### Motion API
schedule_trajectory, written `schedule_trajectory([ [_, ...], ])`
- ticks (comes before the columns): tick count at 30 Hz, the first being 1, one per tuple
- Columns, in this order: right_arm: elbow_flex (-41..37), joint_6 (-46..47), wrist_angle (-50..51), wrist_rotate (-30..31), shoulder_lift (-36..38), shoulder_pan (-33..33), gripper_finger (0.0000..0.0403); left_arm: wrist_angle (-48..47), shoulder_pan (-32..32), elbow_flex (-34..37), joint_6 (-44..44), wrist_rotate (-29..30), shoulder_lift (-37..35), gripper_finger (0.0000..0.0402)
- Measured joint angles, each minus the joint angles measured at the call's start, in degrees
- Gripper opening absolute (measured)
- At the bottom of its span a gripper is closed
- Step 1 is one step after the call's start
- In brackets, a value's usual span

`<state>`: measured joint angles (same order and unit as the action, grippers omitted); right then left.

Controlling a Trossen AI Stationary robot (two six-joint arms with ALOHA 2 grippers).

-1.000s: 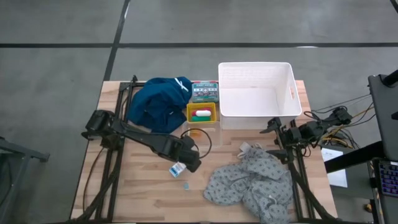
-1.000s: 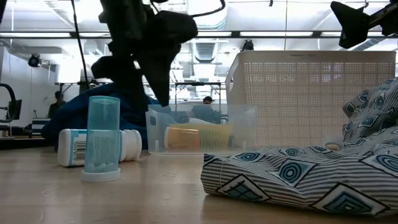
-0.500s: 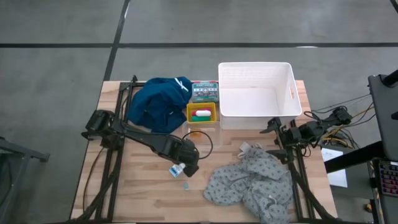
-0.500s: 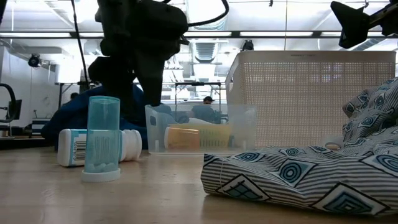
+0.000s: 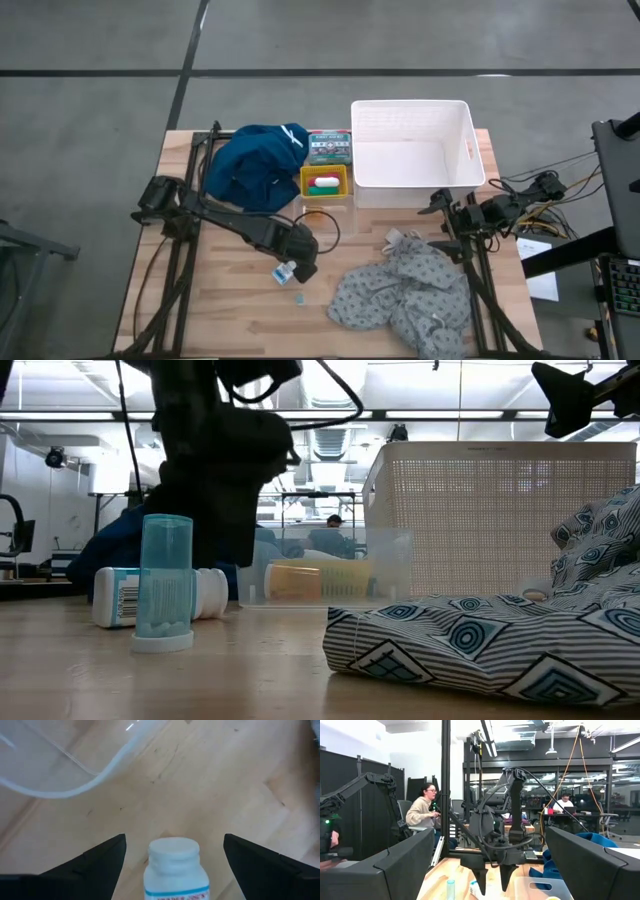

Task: Pick & Place Medicine items
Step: Put the white medicine bottle into the transparent bin

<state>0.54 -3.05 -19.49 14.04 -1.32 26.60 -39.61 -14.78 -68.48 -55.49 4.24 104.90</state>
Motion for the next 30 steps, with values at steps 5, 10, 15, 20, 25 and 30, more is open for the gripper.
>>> schedule_trajectory([
  [5,0.02,0.00,0.00,-0.01,0.00,0.00,0.0380,2.45,0.03,1.98,0.23,-1.55,0.00,0.0342],
  [10,0.01,0.00,0.01,-0.01,0.00,0.00,0.0380,4.20,0.03,3.36,0.23,-1.73,0.00,0.0342],
  [15,0.00,0.00,-0.01,0.00,0.00,0.01,0.0380,4.79,0.03,4.83,0.21,-2.86,0.00,0.0342],
  [20,0.00,0.00,0.01,0.00,0.00,-0.01,0.0380,6.03,0.16,6.18,0.21,-3.45,0.00,0.0342],
  [25,0.01,0.00,0.00,-0.01,0.00,0.00,0.0380,6.11,0.27,6.20,1.75,-3.46,0.00,0.0341],
  [30,0.00,0.00,0.00,-0.02,0.00,-0.01,0.0380,6.11,0.27,6.20,1.74,-3.44,0.00,0.0323],
])
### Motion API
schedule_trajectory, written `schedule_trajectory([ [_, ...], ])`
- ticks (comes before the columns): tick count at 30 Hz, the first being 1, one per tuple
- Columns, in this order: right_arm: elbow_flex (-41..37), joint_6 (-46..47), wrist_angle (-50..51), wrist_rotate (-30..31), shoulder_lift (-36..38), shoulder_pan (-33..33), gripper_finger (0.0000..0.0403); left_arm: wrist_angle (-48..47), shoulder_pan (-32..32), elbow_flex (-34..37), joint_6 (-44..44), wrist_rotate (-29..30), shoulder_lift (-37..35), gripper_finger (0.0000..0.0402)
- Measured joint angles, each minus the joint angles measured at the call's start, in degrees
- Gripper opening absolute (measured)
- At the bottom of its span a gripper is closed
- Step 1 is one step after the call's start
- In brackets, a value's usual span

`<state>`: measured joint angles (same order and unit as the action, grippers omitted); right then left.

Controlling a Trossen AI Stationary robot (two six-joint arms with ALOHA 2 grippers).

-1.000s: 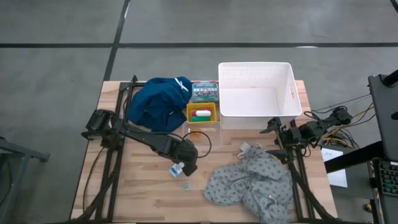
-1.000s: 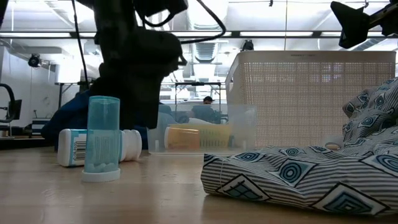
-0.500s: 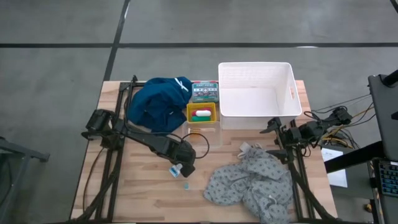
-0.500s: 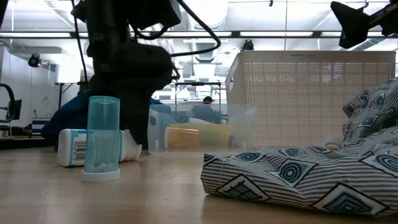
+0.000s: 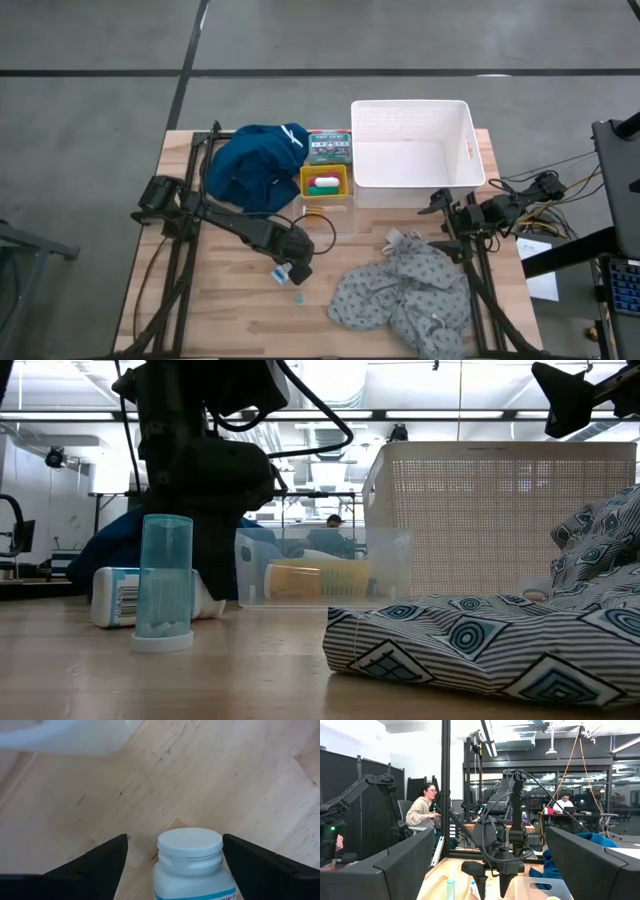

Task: Pick & Place Medicine items
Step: Put the white medicine bottle into the transparent bin

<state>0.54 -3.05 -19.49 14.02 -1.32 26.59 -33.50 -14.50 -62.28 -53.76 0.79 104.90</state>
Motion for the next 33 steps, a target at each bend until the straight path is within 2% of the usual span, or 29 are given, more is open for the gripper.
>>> schedule_trajectory([
  [17,0.01,0.00,-0.02,0.01,0.02,0.00,0.0380,0.28,0.02,0.00,-0.02,0.00,0.00,0.0185],
  [33,0.01,0.00,-0.02,0.01,0.02,0.00,0.0380,0.27,0.55,-0.11,-0.22,0.25,-0.23,0.0189],
])
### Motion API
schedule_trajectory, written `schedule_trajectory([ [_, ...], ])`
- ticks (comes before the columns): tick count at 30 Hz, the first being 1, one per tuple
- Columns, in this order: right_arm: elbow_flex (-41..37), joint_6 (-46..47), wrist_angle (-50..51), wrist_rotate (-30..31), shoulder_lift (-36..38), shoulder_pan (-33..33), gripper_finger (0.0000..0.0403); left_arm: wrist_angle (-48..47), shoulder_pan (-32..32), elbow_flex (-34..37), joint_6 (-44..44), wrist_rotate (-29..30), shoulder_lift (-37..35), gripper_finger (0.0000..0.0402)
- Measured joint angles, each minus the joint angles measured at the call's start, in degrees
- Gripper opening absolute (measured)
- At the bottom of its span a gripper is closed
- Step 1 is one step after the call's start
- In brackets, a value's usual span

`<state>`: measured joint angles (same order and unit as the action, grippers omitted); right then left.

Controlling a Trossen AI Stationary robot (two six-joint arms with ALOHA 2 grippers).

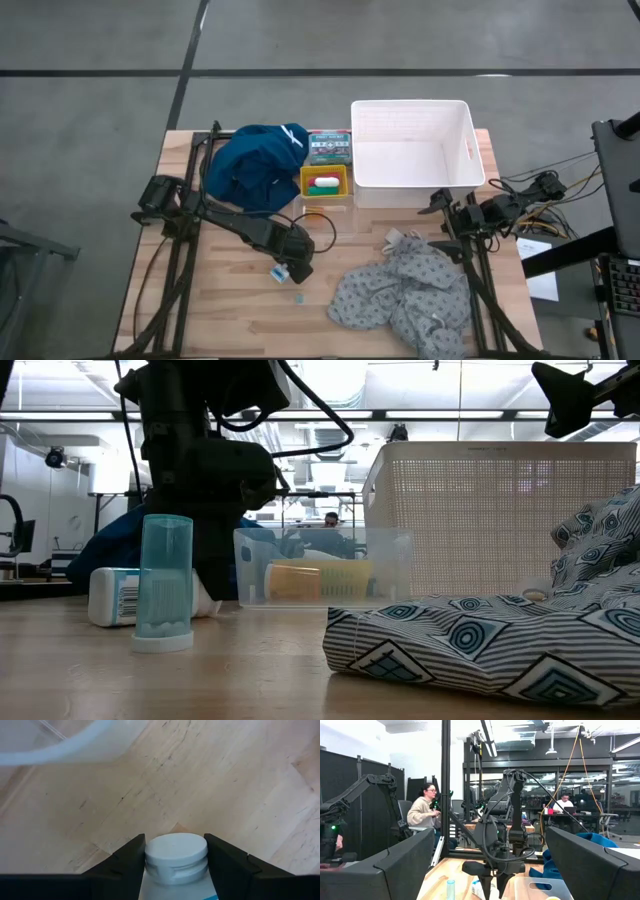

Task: Pick & Place Medicine items
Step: Put the white medicine bottle into the transparent bin

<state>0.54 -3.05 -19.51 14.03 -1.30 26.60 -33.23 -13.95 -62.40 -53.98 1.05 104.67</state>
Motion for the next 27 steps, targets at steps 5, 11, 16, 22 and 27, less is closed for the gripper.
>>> schedule_trajectory([
  [5,-0.01,0.00,0.02,0.01,0.00,0.01,0.0380,-0.14,0.50,-0.94,-0.04,0.93,-1.22,0.0186],
  [11,-0.01,0.00,0.00,0.00,0.00,0.00,0.0380,-3.08,0.61,-4.71,0.75,2.45,-2.14,0.0188],
  [16,-0.01,0.00,0.00,0.01,0.00,0.01,0.0380,-3.83,0.61,-8.31,4.82,7.16,-4.08,0.0188],
  [22,-0.01,0.00,0.02,0.01,0.02,0.01,0.0380,-3.84,0.61,-11.86,10.80,16.43,-6.53,0.0189],
  [27,0.01,0.00,0.03,0.01,0.00,0.00,0.0380,-2.76,0.61,-13.93,22.25,24.87,-7.36,0.0188],
])
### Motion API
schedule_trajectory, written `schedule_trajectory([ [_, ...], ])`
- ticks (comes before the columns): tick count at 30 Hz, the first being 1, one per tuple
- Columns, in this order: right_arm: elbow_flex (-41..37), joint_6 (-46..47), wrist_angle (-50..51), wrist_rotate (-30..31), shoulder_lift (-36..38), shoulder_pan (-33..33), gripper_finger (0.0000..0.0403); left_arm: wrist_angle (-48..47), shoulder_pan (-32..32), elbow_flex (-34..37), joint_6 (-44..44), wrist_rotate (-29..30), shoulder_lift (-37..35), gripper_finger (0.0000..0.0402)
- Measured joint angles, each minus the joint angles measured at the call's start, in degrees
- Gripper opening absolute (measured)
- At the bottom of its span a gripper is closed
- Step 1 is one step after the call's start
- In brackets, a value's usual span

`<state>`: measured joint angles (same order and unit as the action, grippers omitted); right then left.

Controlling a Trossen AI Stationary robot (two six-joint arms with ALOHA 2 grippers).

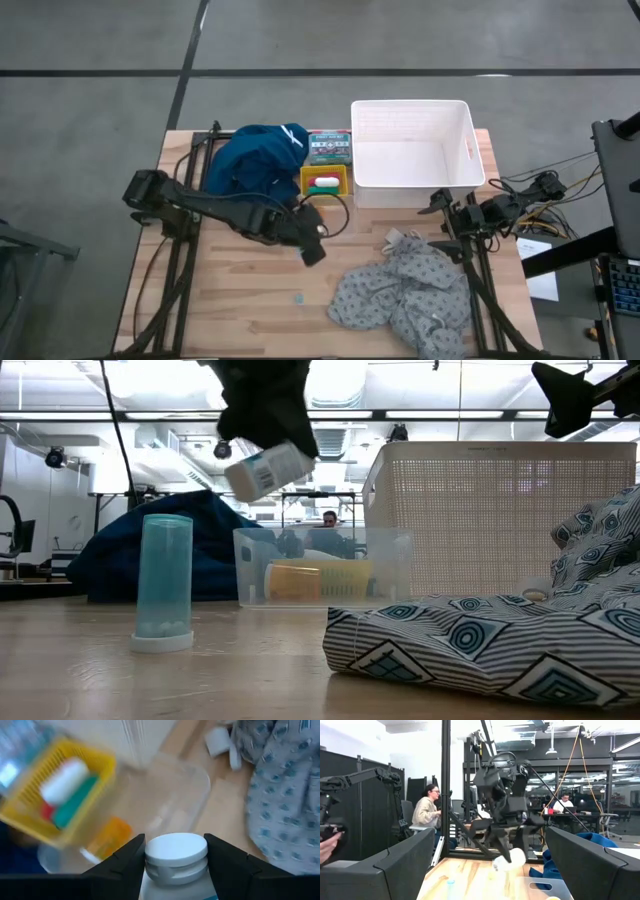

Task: Pick & Place Medicine items
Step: Put the white medicine bottle into the transparent bin

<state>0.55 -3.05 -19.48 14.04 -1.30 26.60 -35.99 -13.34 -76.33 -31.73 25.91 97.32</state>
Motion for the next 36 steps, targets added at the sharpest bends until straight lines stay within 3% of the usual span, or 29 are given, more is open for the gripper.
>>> schedule_trajectory([
  [3,-0.02,0.00,-0.01,0.00,0.00,-0.01,0.0380,1.21,0.47,-0.27,7.21,2.76,0.02,0.0192],
  [8,-0.02,0.00,-0.01,0.00,0.00,0.01,0.0380,3.06,2.45,-0.27,15.39,2.55,0.02,0.0193],
  [21,-0.01,0.00,-0.01,0.00,-0.01,-0.01,0.0380,7.96,10.75,-0.25,28.99,-13.42,0.50,0.0194],
  [36,-0.02,0.00,0.01,-0.02,-0.02,0.00,0.0380,6.66,15.25,-0.16,34.29,-22.64,7.43,0.0194],
])
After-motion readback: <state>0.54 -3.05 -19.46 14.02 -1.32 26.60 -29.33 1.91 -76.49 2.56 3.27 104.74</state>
